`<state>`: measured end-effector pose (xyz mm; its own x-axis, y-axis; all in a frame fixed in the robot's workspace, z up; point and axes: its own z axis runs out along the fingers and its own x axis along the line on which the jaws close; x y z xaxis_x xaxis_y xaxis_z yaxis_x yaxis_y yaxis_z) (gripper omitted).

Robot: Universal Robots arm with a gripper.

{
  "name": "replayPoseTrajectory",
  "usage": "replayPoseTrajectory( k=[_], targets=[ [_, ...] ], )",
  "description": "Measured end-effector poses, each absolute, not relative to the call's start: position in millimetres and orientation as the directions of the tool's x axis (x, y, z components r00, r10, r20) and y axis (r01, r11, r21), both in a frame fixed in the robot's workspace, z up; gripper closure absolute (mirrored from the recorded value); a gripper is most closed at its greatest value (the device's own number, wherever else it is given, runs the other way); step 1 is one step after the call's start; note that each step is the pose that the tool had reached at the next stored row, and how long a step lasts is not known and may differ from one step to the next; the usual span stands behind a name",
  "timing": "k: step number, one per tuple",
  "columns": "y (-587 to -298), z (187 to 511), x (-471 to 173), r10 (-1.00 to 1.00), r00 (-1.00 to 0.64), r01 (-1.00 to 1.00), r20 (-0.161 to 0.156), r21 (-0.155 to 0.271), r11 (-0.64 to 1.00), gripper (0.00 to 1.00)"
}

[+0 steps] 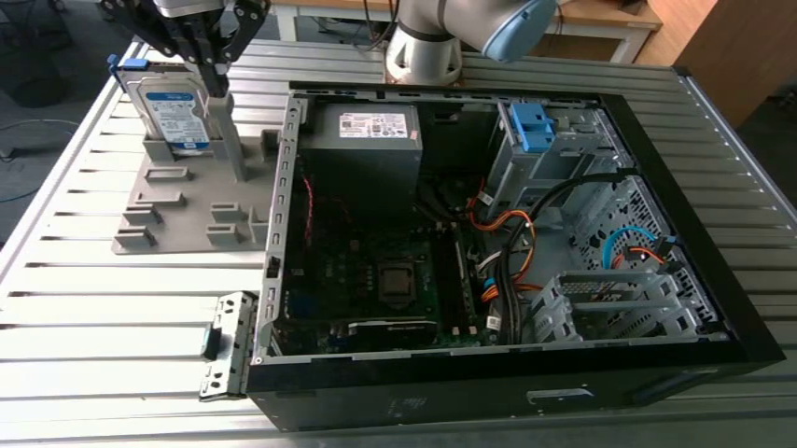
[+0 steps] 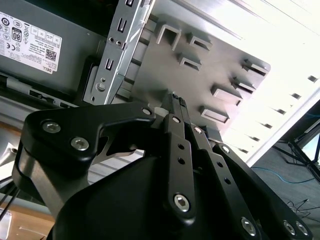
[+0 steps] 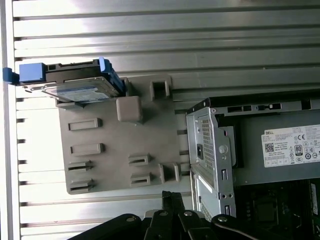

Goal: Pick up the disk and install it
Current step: 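Reach for the disk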

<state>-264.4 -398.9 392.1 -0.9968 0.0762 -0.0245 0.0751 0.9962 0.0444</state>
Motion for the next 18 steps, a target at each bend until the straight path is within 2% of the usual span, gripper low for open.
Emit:
replayPoseTrajectory(
  k=[18],
  targets=[
    [-399.0, 391.6, -272.5, 0.076, -0.997, 0.075, -0.024, 0.044, 0.996, 0.89]
  ],
)
